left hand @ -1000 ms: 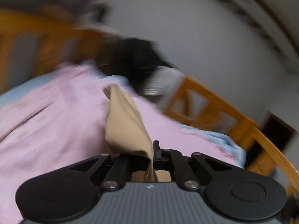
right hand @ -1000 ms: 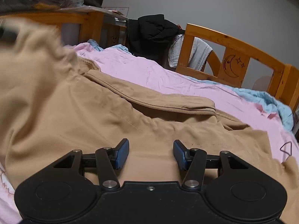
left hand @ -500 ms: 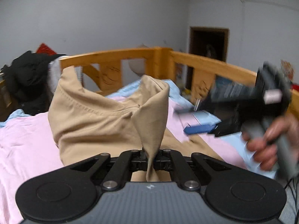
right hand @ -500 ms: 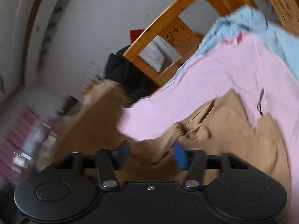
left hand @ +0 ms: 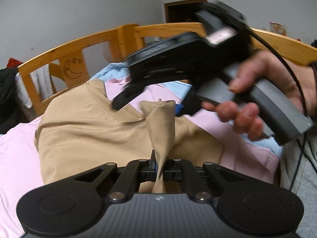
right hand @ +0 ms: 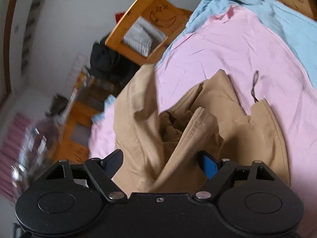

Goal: Fold large clothes

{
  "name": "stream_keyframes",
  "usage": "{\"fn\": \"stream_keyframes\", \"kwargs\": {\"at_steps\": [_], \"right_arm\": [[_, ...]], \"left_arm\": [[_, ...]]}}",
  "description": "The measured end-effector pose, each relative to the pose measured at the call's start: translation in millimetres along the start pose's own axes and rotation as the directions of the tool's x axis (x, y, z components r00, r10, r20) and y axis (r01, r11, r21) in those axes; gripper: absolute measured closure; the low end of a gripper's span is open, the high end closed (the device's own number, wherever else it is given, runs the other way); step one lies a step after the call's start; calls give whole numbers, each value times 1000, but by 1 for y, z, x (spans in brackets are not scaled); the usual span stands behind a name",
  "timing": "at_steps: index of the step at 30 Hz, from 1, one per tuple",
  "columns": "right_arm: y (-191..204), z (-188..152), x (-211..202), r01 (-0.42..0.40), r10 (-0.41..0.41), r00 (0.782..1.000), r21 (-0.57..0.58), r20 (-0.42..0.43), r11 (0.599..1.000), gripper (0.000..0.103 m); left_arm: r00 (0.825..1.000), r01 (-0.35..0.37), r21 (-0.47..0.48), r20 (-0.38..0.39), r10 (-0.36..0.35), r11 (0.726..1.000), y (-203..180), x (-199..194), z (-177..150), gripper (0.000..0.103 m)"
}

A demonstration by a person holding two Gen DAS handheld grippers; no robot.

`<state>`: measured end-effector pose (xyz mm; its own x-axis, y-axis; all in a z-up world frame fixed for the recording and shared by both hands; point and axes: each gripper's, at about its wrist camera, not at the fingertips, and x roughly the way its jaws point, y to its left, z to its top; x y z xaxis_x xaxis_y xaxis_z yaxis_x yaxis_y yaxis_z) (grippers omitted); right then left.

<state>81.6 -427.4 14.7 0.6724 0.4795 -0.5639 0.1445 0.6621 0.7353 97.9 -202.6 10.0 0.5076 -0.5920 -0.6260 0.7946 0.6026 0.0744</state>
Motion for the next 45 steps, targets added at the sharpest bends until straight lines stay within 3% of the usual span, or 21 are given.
{"fn": "stream_keyframes", "kwargs": {"at_steps": [2, 4, 5, 6, 9, 13, 20, 23, 27, 35, 37, 41, 43, 45], "right_arm": [[7, 0, 5, 32, -34, 999, -60, -23, 998, 31], [14, 0, 8, 39, -46, 998, -129, -46, 991, 61], [19, -1, 7, 75, -83, 996, -165, -40, 983, 68], [22, -2, 5, 103, -111, 993, -205, -29, 973, 84], [21, -3, -8, 127, -130, 992, -239, 6, 963, 94], [18, -7, -24, 175, -158, 984, -288, 80, 942, 98], [-26, -22, -16, 304, -277, 952, -290, 130, 907, 101], [-48, -29, -10, 305, -275, 950, -260, 147, 916, 101], [-47, -33, -8, 316, -279, 946, -283, 164, 906, 101], [-52, -33, -3, 358, -320, 932, -288, 170, 888, 102], [-59, -31, -4, 349, -319, 936, -250, 152, 903, 102], [-59, -31, -5, 354, -323, 933, -253, 157, 900, 102], [-55, -33, -3, 373, -339, 926, -276, 166, 886, 102], [-51, -35, -2, 386, -347, 921, -294, 176, 875, 102]], "left_arm": [[1000, 13, 14, 5, -13, 1000, -9, 2, -2, 102], [1000, 3, 37, 22, -3, 999, -18, 4, -2, 102], [999, -1, 41, 33, 0, 999, -19, 3, -1, 102], [999, 3, 33, 42, -5, 999, -20, 3, -1, 102], [998, 36, -7, 60, -36, 999, -22, 7, 5, 102], [996, 51, -8, 70, -51, 999, -34, 17, 9, 102], [993, 108, -58, -33, -110, 993, -40, 65, -2, 102], [991, 122, -82, -51, -126, 989, -37, 79, -9, 101], [991, 127, -103, -39, -131, 987, -33, 80, -7, 99], [987, 155, -162, -7, -159, 975, -28, 36, -18, 75], [990, 137, -180, 9, -137, 974, -21, 18, -19, 60], [995, 92, -256, 71, -77, 962, 5, -18, -20, 52], [994, 20, -316, 104, 14, 948, 24, -35, -21, 46], [989, -62, -394, 98, 109, 917, 47, -47, -25, 42]]}}
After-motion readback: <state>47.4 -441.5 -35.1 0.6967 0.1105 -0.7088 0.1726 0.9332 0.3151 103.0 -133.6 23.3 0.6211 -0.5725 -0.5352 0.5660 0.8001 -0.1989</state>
